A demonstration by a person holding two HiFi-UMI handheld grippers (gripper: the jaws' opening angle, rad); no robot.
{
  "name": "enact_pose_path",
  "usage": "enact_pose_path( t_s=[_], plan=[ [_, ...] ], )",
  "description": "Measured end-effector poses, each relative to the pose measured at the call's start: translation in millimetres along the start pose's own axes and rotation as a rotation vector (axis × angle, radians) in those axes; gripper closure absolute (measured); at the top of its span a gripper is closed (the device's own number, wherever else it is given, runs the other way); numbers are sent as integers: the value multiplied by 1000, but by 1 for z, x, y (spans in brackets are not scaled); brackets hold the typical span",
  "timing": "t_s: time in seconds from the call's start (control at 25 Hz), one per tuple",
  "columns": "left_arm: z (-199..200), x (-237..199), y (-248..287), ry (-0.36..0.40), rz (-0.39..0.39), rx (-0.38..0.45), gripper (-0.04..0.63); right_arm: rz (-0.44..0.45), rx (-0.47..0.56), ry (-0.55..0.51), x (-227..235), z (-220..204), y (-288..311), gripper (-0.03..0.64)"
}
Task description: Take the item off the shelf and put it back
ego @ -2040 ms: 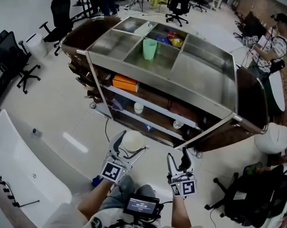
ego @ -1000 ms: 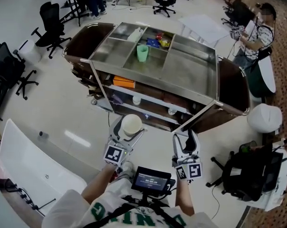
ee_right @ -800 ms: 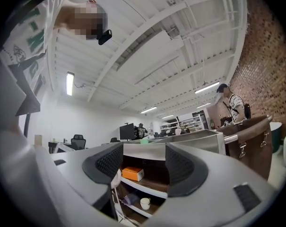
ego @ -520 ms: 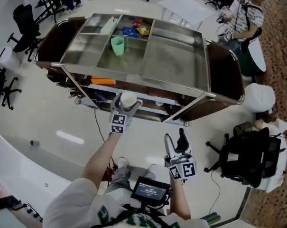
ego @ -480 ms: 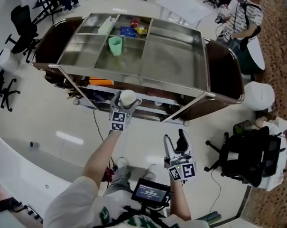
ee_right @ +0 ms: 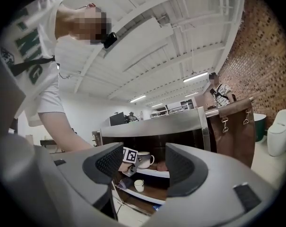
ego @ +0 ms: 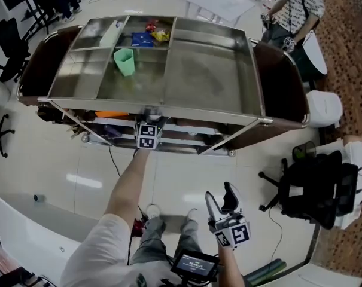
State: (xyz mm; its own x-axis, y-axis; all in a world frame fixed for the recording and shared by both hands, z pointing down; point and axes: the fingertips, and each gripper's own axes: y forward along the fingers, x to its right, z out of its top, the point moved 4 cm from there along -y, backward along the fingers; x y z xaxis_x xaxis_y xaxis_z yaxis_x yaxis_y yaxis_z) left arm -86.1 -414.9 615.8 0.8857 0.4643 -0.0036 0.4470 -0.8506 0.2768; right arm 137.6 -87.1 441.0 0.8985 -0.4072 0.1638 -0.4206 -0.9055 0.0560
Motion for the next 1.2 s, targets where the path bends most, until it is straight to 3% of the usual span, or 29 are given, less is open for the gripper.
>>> enact_pose_path(
  t_s=[0.16,0.24,0.44,0.52,0.64,0.84,1.04,1.2],
  plan=[
    [-3,-5,15,-20,-46,-70,180,-15,7,0,4,-1,-1,336],
    [-8,5,9,8,-72,-122,176,-17,9,7,2,1,-4,336],
    [-16,0,4,-17,-30,-176,171,21,25,-11,-5,5,-2,336],
    [-17,1,-1,-32,-32,-222,49,8,31,10,-1,5,-2,336],
    [-26,5,-36,-42,-33,-250,12,10,41,34,-3,9,-6,336],
    [-2,18,-126,-64,-8,-117,12,74,80,11,-12,31,-1,336],
    [64,58,-227,-66,-20,68,14,100,152,-17,-16,59,0,336],
    [113,76,-297,-15,9,183,44,91,188,-57,-18,82,-5,336]
  ],
)
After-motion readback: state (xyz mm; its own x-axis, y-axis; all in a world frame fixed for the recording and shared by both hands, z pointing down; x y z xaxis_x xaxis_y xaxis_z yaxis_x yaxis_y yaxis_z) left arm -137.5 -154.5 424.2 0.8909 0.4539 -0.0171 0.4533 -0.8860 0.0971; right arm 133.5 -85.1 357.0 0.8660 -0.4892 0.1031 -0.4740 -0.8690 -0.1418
